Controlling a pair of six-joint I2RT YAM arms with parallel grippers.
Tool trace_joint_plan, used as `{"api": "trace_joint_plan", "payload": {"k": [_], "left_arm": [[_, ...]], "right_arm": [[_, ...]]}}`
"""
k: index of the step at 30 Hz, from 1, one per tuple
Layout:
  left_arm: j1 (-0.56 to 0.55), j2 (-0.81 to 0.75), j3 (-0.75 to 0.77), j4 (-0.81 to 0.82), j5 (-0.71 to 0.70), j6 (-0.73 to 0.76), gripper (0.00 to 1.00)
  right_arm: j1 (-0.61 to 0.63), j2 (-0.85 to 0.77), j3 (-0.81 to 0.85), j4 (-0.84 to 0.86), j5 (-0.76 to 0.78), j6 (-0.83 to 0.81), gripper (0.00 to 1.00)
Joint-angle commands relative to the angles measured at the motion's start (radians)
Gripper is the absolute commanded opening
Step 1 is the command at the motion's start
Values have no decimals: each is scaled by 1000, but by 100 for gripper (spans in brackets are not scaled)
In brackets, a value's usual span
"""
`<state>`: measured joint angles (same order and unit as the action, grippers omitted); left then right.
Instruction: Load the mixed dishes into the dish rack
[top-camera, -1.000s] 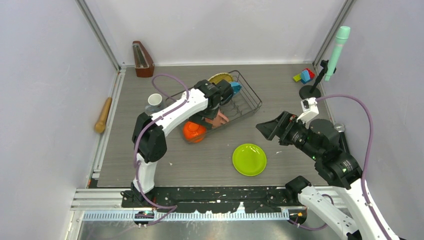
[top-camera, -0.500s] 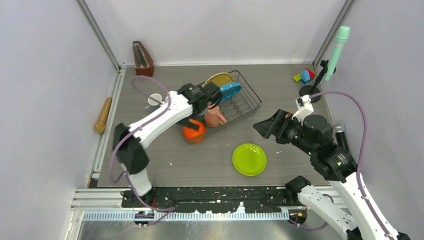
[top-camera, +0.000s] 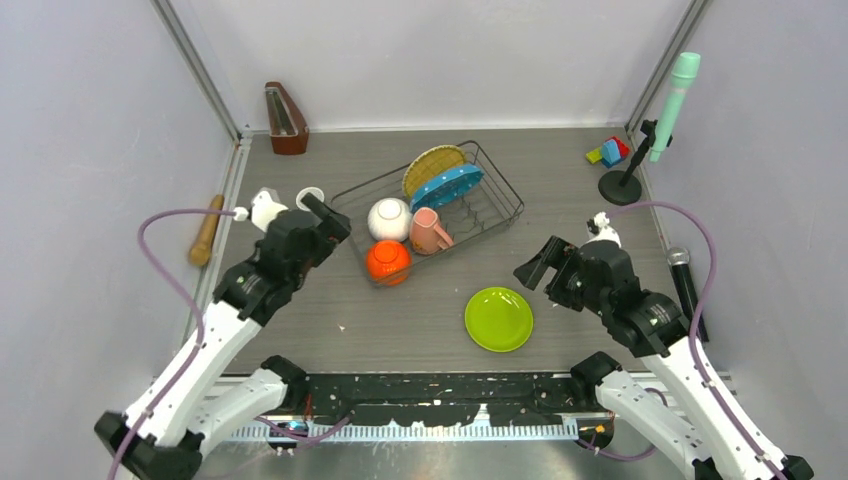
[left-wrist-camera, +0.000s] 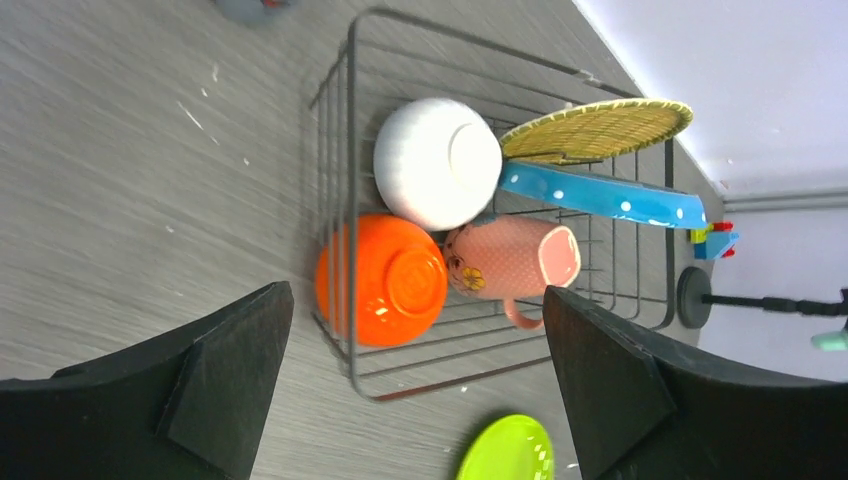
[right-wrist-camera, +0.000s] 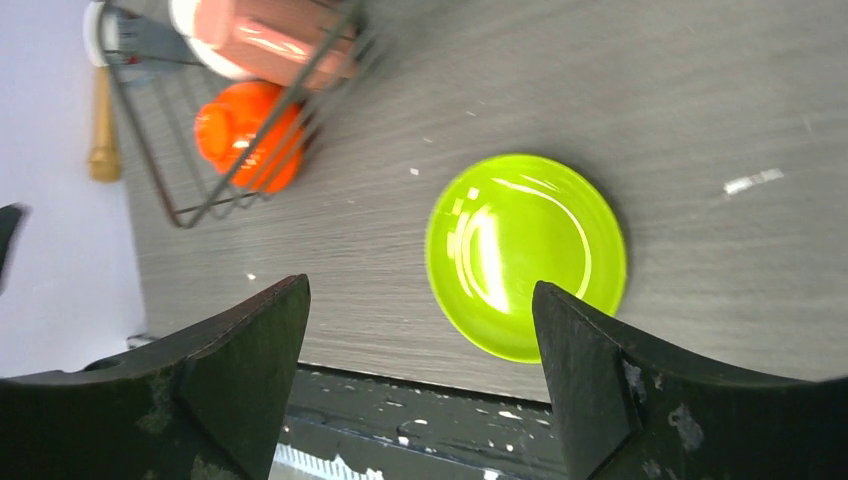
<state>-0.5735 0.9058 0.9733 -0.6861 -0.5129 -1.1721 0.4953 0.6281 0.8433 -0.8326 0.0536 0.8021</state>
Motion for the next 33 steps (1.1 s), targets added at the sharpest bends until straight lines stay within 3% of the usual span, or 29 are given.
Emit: {"api": "trace_joint_plan", "payload": {"k": [1, 5, 10, 18, 25, 27, 29, 30, 31, 32, 33], "left_arm": [[127, -94, -34, 160, 265, 376, 99], [138, -51, 8, 106, 591, 543, 100], [138, 27, 30, 87, 898, 565, 100], [138, 26, 11, 117, 986, 574, 100], [138, 43, 26, 101, 1010, 619, 100], [138, 54, 29, 97, 1015, 623, 100], [138, 63, 27, 103, 1028, 622, 99], [138, 66, 26, 108, 1035, 620, 99], [138, 68, 23, 113, 1041, 618, 99], [138, 69, 20, 121, 1049, 617, 99], [138, 70, 17, 129, 1056, 614, 99]], "right_arm": [[-3, -7, -74, -50, 109, 122, 88], [-3, -11, -154, -39, 109, 183, 88], [-3, -34, -263, 0, 92, 220, 86], [-3, -20, -470, 163, 24, 326, 79], [-3, 95, -507, 243, 7, 335, 74], [-3, 108, -523, 268, -4, 335, 67], [-3, 116, -539, 296, -16, 344, 50], [-3, 116, -543, 310, -24, 350, 35], [-3, 114, -550, 313, -27, 353, 30], [-3, 108, -553, 315, -31, 360, 16], [-3, 103, -554, 316, -32, 361, 11]]}}
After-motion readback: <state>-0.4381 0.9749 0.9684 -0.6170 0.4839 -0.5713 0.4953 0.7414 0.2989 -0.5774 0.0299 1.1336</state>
